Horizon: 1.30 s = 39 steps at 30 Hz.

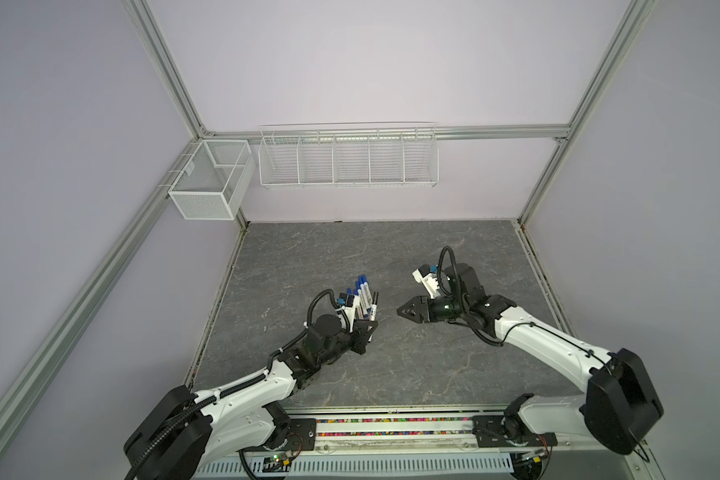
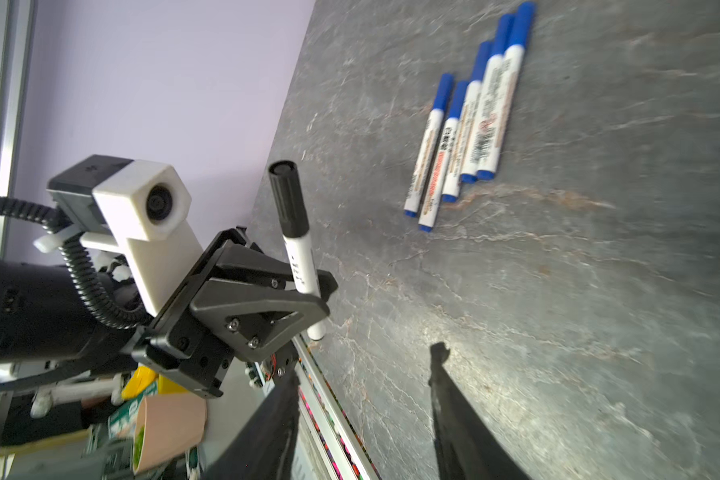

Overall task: Insert the pens into the pen caps
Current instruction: 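Open and withdraw the right gripper while the left gripper lowers the capped marker, then lay the black-capped marker beside the pile and open the left gripper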

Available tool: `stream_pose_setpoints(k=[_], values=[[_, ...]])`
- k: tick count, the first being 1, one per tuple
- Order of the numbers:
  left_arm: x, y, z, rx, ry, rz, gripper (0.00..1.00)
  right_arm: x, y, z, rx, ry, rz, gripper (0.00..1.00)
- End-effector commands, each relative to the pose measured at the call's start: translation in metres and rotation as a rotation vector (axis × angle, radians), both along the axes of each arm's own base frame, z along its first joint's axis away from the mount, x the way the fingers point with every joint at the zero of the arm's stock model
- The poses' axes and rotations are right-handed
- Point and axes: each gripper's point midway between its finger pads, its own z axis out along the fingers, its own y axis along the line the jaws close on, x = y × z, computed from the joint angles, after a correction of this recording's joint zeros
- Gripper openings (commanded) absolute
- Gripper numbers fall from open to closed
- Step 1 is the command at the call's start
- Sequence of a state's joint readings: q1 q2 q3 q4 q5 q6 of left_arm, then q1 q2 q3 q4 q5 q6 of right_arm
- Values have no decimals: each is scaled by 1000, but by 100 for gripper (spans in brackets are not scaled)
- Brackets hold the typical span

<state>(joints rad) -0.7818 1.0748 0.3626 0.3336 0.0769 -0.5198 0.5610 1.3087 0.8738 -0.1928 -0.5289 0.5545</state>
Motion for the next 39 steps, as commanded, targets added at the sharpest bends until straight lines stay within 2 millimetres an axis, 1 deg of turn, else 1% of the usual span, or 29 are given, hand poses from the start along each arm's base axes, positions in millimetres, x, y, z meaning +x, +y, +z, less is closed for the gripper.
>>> stream_pose_setpoints(k=[1,5,7,9,11,15,18,19,20,23,25,29,34,36,37,39], values=[[34,33,-5,2,76,221,0,17,-21,10,-53,-26,-125,54],[59,74,-32,84,194,390,0,13,-35,-7,-128,-3,-147,53],[66,89,-43,116,240,439,0,13,-39,-10,-139,4,-162,53],[71,98,-55,147,281,467,0,9,-47,-21,-157,25,-178,53],[75,98,-65,169,313,465,1,9,-53,-24,-165,32,-198,52],[80,93,-84,204,354,450,3,12,-62,-28,-172,47,-226,52],[83,88,-98,230,397,435,7,15,-66,-29,-174,54,-239,52],[84,87,-102,235,408,432,14,15,-67,-30,-177,57,-240,52],[85,86,-105,235,418,431,19,15,-68,-31,-181,59,-240,52],[85,81,-106,218,430,417,30,14,-70,-34,-190,65,-241,51],[84,78,-103,197,426,403,33,14,-72,-36,-194,70,-244,51],[82,76,-92,155,400,389,34,14,-75,-40,-201,78,-251,51],[77,81,-74,122,348,400,34,21,-83,-38,-217,49,-285,51],[74,84,-65,122,311,395,34,30,-97,-37,-271,7,-335,51],[73,87,-59,131,290,400,35,37,-108,-35,-317,-29,-379,51],[72,100,-46,160,254,447,35,51,-138,-32,-432,-123,-504,52]])
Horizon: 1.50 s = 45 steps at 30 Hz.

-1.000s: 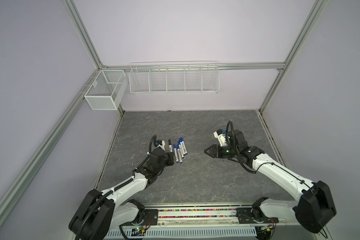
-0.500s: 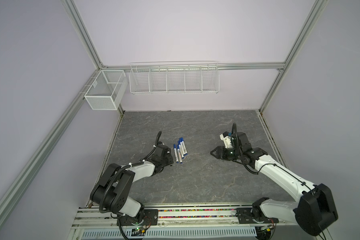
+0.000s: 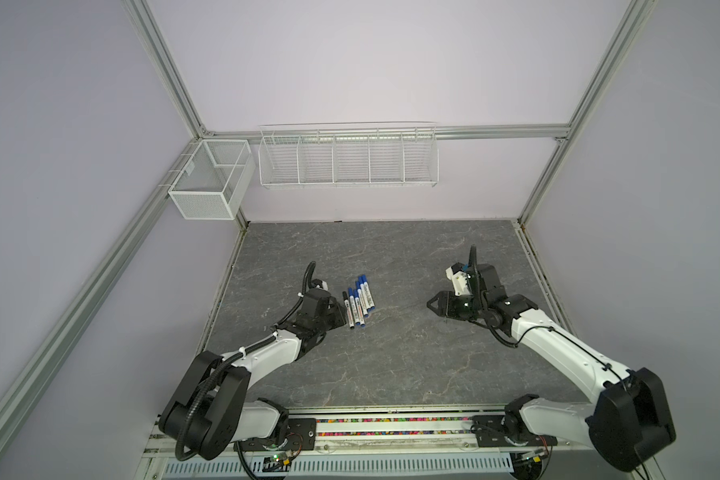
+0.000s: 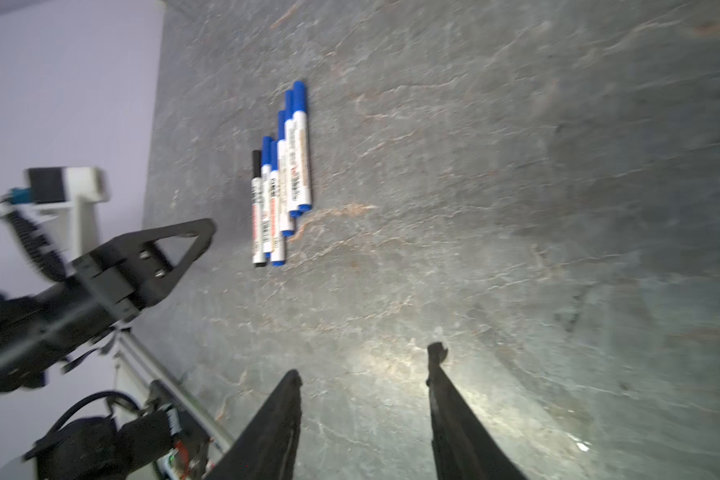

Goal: Insert the pens into the pen caps

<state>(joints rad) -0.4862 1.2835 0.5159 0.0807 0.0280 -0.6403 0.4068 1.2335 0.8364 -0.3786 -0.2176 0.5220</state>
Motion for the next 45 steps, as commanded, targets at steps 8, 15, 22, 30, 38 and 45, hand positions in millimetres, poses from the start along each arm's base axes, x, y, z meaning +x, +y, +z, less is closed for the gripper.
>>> stream_pose_setpoints(k=[8,15,22,30,38,45], values=[[-3,121,113,391,-346,417,48,52,-147,36,-652,-590,-528,61],[3,192,122,673,-379,766,99,103,-156,20,-850,-593,-542,67],[6,208,105,820,-205,901,99,124,-162,-5,-876,-447,-473,68],[-43,197,92,578,-184,849,99,78,-183,-40,-829,-408,-512,68],[-47,209,128,540,-523,901,99,99,-146,-36,-691,-567,-329,70],[-2,217,109,811,-390,944,99,106,-147,-44,-663,-514,-287,76]])
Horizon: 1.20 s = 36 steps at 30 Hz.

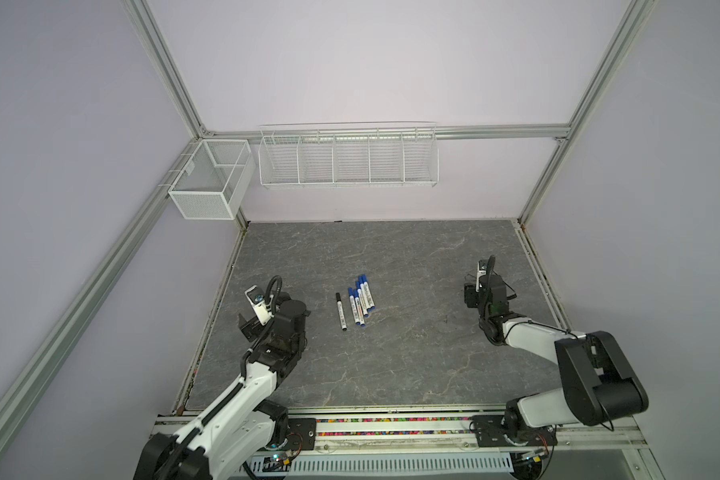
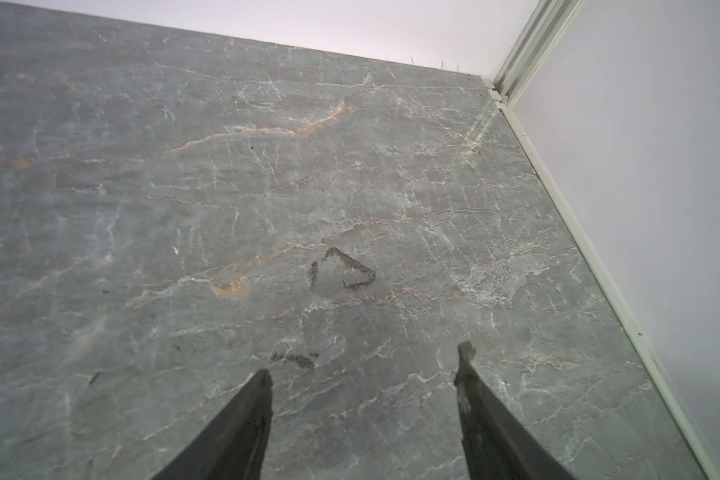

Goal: Insert the pens into the pen caps

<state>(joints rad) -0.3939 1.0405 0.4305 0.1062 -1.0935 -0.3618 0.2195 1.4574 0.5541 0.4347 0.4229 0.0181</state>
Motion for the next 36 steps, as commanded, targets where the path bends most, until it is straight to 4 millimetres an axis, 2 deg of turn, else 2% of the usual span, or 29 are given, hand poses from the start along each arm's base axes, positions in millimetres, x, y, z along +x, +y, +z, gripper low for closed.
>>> stream_pose_setpoints(k=[1,4,5,7,9,12,18,19,20,22,24,25,27,29,30,33,36], values=[[21,4,10,75,13,82,99,5,4,1,-2,3,33,78],[49,-4,-22,54,75,-20,99,3,-5,5,-62,-24,16,79],[59,-6,-26,61,75,-50,99,4,-20,11,-74,-68,-17,79],[70,-12,-29,48,101,-88,99,0,-30,12,-28,-156,-12,82],[85,-24,-29,49,63,-221,100,-3,-43,2,73,-197,-16,83],[99,-29,-39,0,110,-332,100,0,-23,-3,88,-169,123,91],[117,-43,-45,-17,137,-540,99,3,-30,-6,125,-157,106,89],[117,-48,-51,-12,155,-575,100,3,-30,-6,125,-158,106,89],[118,-43,-50,5,103,-554,100,2,-30,-6,125,-158,106,89],[114,-20,-54,-59,66,-474,100,2,-31,-5,117,-167,99,89],[105,-17,-63,-72,38,-476,100,2,-30,-5,115,-164,98,89],[105,-17,-57,-35,-38,-481,100,2,-31,-5,116,-166,97,89],[104,-11,-59,-86,29,-436,99,2,-31,-5,116,-164,97,89],[103,-11,-61,-59,-9,-445,99,2,-31,-5,117,-165,97,89],[104,-11,-55,-46,-39,-449,99,2,-31,-5,117,-165,98,89],[104,-11,-60,-82,26,-435,99,3,-31,-6,121,-159,100,89],[104,-11,-57,-49,-32,-446,99,3,-31,-6,127,-156,106,89]])
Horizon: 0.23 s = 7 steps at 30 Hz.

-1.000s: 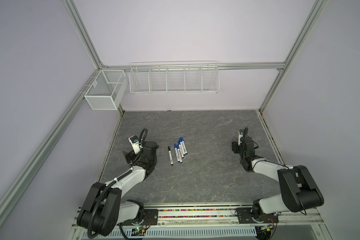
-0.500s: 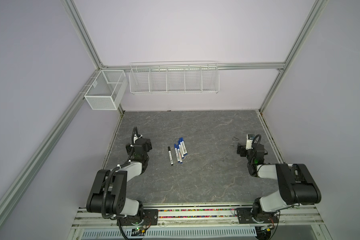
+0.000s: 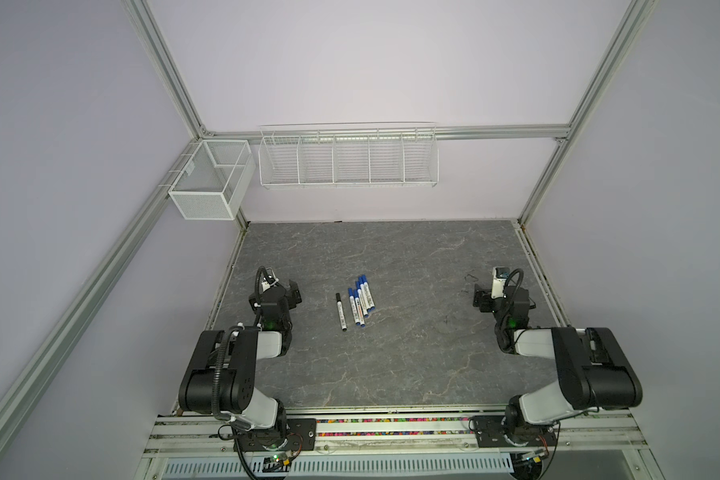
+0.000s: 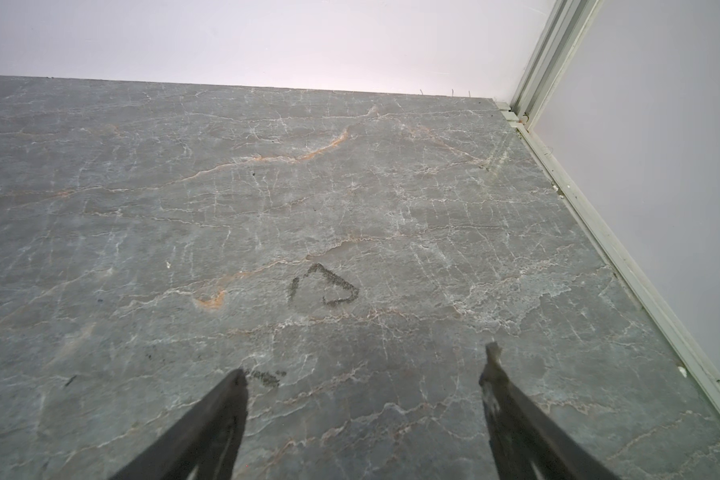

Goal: Insert the pens into the pen caps

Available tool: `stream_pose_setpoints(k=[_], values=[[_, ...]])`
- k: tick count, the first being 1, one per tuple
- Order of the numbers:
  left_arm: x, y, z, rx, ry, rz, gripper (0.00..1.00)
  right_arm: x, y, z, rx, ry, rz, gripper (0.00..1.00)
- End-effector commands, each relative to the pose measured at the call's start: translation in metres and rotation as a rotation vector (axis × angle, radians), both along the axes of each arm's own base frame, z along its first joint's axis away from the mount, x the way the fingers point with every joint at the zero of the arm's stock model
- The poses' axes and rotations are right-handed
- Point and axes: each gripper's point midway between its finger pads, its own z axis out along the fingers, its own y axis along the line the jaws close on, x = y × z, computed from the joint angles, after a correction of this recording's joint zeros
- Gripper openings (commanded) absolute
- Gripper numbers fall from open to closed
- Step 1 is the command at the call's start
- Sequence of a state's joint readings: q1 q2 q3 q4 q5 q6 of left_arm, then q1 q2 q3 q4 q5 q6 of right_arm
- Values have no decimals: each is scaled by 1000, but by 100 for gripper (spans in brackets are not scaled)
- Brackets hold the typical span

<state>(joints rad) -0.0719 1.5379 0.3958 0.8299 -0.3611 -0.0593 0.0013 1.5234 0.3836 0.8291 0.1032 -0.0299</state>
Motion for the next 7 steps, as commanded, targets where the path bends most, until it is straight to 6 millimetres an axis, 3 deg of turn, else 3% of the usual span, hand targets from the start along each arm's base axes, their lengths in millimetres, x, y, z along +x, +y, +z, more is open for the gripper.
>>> stream_pose_setpoints(k=[1,7], values=[[3,-1,10,-4,-56,-9,99,5,1,5,14,-20,19,89],[4,-1,11,-5,-59,-8,98,3,1,6,18,-26,24,89]])
